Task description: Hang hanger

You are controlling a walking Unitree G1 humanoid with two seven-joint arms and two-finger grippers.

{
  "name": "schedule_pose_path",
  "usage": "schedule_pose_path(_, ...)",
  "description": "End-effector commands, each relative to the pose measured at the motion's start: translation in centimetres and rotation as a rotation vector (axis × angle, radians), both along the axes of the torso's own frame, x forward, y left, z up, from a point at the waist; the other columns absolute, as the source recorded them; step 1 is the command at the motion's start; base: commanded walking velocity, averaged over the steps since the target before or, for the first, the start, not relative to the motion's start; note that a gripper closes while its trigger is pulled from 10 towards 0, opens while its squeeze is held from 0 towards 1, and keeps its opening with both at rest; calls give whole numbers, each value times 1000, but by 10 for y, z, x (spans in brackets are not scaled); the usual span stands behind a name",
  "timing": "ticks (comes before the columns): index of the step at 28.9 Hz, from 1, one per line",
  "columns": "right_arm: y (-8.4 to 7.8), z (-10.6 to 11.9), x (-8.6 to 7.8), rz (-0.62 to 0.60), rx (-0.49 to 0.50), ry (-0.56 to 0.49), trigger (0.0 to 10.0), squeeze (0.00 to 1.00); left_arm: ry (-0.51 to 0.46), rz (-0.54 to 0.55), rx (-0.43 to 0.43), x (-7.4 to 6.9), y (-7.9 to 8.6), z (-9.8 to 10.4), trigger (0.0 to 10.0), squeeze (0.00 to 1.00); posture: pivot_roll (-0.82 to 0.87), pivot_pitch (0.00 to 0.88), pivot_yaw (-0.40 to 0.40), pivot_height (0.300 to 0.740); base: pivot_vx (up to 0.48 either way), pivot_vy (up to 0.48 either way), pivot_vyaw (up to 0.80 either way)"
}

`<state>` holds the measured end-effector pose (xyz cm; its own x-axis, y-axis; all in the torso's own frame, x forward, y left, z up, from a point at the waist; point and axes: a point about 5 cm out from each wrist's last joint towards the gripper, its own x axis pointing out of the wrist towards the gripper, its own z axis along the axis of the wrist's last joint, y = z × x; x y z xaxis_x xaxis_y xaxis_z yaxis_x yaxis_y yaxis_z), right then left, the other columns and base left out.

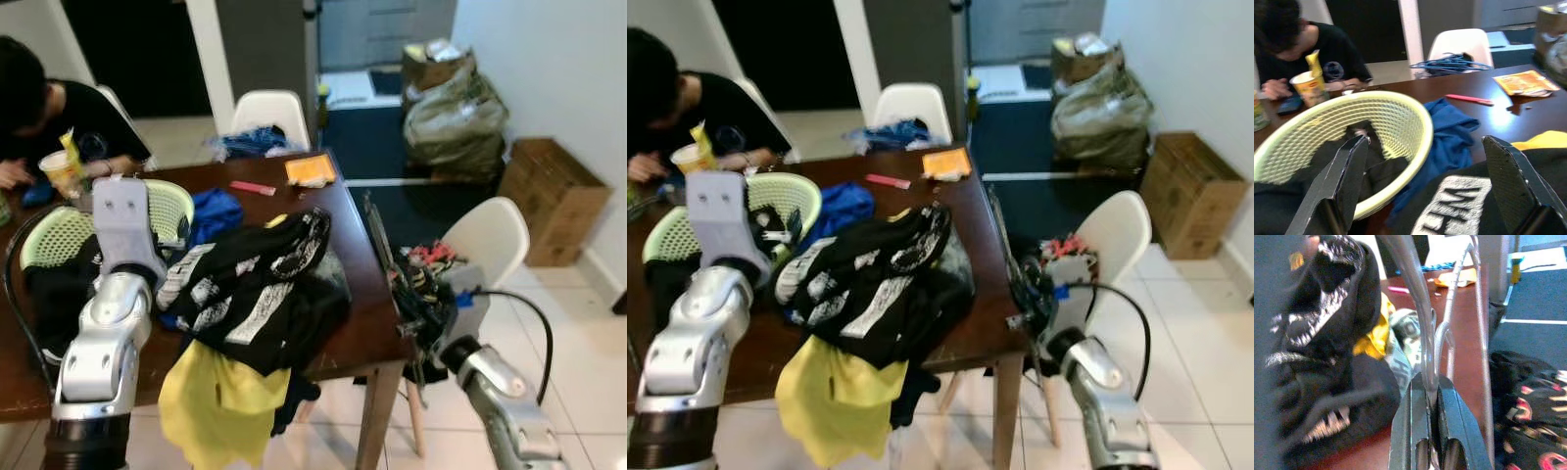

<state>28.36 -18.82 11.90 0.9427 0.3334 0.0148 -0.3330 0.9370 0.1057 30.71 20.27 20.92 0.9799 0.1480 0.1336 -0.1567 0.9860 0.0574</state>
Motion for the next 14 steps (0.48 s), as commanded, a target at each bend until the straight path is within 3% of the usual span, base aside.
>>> schedule_pose_path(1,3,22,6,-20,86,-109,10000,0,-19,-38,-8,0,-4,2,10000,0,-21,0,72,740,0,0,744)
schedule_pose_path(5,-6,39,12,-78,94,-171,10000,0,-26,-73,-8,0,-9,3,10000,0,-24,0,75,740,0,0,739)
schedule_pose_path(7,-16,67,17,-108,35,-266,10000,0,-26,-98,-6,0,-14,2,10000,0,-27,0,75,740,0,0,744)
schedule_pose_path(8,-16,67,17,-108,35,-266,10000,0,-26,-98,-6,0,-14,2,10000,0,-27,0,75,740,0,0,744)
schedule_pose_path(11,-22,107,22,-150,-189,-406,10000,0,-30,-108,-4,1,-17,2,10000,0,-31,0,71,740,0,0,738)
schedule_pose_path(12,-22,107,22,-150,-189,-406,10000,0,-30,-108,-4,1,-17,2,10000,0,-31,0,71,740,0,0,738)
schedule_pose_path(14,-23,129,25,-196,-339,-497,10000,0,-33,-108,-5,1,-17,2,10000,0,-30,0,71,740,0,0,738)
